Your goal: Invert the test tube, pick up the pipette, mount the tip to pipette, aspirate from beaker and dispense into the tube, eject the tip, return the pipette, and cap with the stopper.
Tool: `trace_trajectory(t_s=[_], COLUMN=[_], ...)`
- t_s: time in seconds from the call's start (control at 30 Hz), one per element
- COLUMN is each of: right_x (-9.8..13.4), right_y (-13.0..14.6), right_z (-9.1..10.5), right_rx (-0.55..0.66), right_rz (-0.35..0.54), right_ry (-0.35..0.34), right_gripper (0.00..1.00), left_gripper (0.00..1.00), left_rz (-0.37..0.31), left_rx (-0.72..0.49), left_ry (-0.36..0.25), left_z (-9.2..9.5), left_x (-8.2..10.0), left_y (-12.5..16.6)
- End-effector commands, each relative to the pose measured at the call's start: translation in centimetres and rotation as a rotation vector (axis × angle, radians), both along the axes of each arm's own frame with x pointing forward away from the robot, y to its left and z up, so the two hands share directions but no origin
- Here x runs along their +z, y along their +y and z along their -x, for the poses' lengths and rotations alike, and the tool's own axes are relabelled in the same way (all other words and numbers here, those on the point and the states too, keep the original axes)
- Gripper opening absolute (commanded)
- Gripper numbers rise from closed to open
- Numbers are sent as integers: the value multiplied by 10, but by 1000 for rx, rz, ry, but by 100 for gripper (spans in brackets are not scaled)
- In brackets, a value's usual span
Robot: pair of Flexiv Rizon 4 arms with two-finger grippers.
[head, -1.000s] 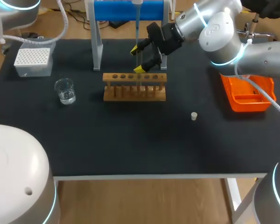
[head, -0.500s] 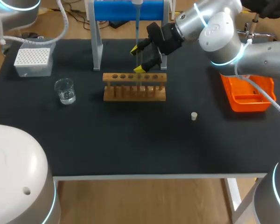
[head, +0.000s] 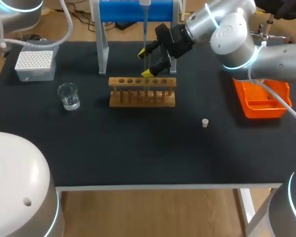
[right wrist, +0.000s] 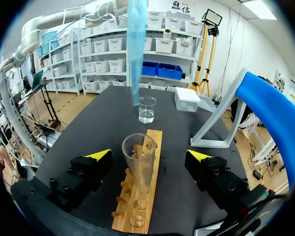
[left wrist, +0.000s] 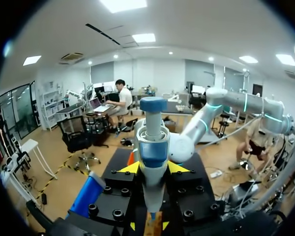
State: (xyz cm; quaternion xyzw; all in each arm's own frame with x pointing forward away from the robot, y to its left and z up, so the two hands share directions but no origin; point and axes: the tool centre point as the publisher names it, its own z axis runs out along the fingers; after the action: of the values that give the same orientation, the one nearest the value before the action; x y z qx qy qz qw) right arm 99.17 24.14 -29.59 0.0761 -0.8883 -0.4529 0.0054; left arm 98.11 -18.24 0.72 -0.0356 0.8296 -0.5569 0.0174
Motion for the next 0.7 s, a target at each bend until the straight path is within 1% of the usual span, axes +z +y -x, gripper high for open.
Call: trace_trajectory(t_s=[0.03,0.07,0.7], right_x=[1,1,1], right_y=[-1,-1,-1], right_z=[0,0,0], right_rx=[2,2,2], right_rz=[5,5,5], right_ry=[1,1,1], right_gripper=[100,100,100], left_gripper=[0,0,0], left_rz=[11,19,30], left_rx=[-1,2,10], left_ry=[7,8,-1], left_z=[-5,-6,-21], left_x=[-3,-3,-11], left_y=[1,2,3])
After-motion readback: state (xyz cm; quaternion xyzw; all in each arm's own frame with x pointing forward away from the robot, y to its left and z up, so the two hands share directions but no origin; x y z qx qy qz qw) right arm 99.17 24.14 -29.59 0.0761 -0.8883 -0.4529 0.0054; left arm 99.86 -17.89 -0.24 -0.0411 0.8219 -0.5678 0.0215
